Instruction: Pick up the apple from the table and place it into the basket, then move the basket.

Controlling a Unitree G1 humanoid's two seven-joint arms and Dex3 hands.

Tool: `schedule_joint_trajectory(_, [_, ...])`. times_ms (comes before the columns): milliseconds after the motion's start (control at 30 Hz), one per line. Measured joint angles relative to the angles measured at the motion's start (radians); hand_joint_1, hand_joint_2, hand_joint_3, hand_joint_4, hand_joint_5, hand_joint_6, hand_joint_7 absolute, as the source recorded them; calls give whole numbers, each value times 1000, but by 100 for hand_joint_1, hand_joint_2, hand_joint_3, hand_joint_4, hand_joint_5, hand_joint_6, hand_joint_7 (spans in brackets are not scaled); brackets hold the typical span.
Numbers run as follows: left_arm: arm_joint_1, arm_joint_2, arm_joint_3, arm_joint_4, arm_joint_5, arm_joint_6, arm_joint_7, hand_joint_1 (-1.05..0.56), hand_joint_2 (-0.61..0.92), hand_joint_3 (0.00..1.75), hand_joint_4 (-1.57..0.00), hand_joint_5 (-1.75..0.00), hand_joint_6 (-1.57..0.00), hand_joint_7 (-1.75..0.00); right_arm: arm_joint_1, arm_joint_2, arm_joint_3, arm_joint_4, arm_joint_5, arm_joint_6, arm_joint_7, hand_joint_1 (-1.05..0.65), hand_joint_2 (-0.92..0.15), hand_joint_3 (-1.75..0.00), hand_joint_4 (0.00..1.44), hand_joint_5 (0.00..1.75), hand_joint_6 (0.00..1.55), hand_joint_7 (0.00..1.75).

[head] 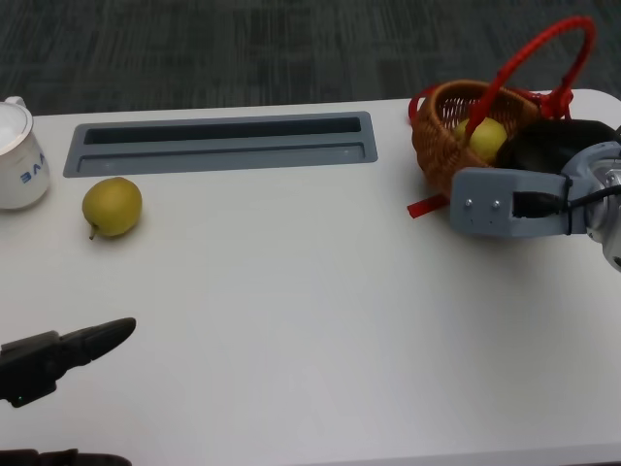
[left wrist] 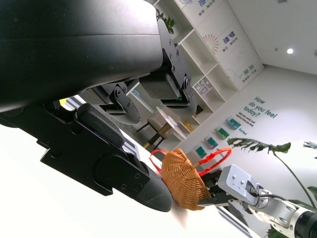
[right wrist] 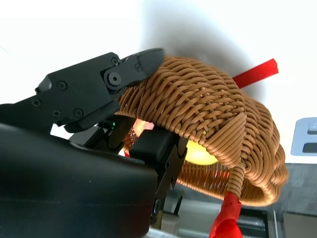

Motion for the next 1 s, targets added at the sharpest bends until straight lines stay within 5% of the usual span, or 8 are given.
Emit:
schedule_joint_trajectory(100, [-14,0,-4,3,-5,5,-8,-72,73,0,-81,0,-71,0,1,-4,-4,0,5,-10,41,-98,-86,-1,23,0,23,0])
schedule_joint_trajectory(200, [-40,0,-4,9,0,6,-11,-73,73,0,-81,0,-71,0,1,-9,-3,0,5,-25,55,-104,-88,-1,10,0,11,0])
schedule_joint_trajectory(1000, [-166,-11,-12,111,30,-16,-14,-73,70,0,-82,0,-75,-1,3,-83,-90,-18,111,-169,87,-105,-87,0,8,1,8,1])
